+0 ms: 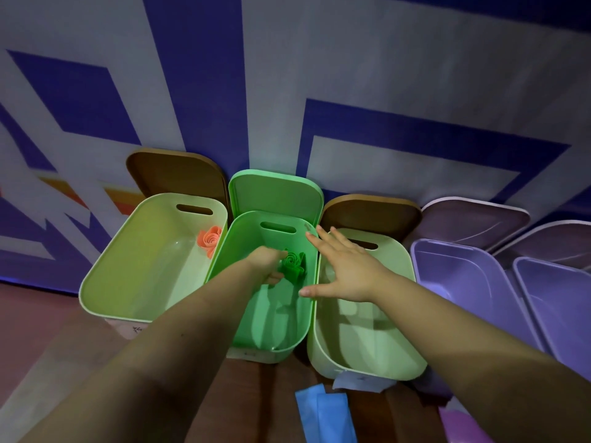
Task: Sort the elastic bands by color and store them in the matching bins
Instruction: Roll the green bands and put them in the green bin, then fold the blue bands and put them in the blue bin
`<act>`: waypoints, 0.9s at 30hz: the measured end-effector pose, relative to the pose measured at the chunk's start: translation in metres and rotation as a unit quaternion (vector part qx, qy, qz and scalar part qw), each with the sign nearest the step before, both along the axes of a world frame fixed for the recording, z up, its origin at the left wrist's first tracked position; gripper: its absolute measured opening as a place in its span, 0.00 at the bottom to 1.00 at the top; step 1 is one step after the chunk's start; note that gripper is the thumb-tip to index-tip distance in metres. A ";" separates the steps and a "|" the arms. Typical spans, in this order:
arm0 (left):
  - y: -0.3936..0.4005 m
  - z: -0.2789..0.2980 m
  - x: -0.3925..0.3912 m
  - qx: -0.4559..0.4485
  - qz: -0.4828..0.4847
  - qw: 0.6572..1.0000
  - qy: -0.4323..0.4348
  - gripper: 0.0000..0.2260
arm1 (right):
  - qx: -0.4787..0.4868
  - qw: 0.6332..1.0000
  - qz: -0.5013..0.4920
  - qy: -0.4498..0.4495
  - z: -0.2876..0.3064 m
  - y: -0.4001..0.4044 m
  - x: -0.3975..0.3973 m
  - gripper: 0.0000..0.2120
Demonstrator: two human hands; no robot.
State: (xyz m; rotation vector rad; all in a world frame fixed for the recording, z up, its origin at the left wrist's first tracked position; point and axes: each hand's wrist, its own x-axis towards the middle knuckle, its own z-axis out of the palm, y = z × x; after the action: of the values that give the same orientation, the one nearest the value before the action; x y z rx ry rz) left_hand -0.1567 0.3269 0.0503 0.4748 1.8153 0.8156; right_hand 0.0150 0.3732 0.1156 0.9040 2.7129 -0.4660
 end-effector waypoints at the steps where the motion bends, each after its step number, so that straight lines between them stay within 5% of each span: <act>1: -0.002 0.004 0.000 -0.002 -0.020 1.000 0.016 0.18 | 0.003 1.000 -0.003 0.003 0.001 -0.002 0.002 0.52; 6: -0.020 0.032 0.004 0.016 -0.182 0.951 0.249 0.26 | 0.029 0.999 -0.007 0.012 0.017 -0.017 0.019 0.53; 10: -0.054 0.064 0.012 0.068 -0.318 0.829 0.455 0.28 | 0.054 0.998 -0.007 0.017 0.032 -0.039 0.038 0.53; 14: -0.101 0.102 0.035 0.100 -0.383 0.726 0.562 0.29 | 0.068 0.997 0.005 0.035 0.044 -0.075 0.066 0.59; 17: -0.149 0.117 0.059 0.136 -0.404 0.683 0.593 0.29 | 0.069 0.995 0.030 0.061 0.045 -0.109 0.094 0.57; 21: -0.213 0.100 0.087 0.292 -0.407 0.622 0.602 0.24 | 0.049 0.994 0.065 0.071 0.037 -0.153 0.134 0.51; 27: -0.260 0.012 0.112 0.233 -0.507 0.657 0.506 0.20 | 0.014 0.997 0.070 0.030 -0.003 -0.197 0.163 0.44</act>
State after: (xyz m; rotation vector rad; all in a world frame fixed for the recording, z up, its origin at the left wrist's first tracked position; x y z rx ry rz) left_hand -0.0446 0.0672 0.0618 2.4098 1.7343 0.1074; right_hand 0.1777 0.1761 0.1127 0.7106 2.8207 -0.4329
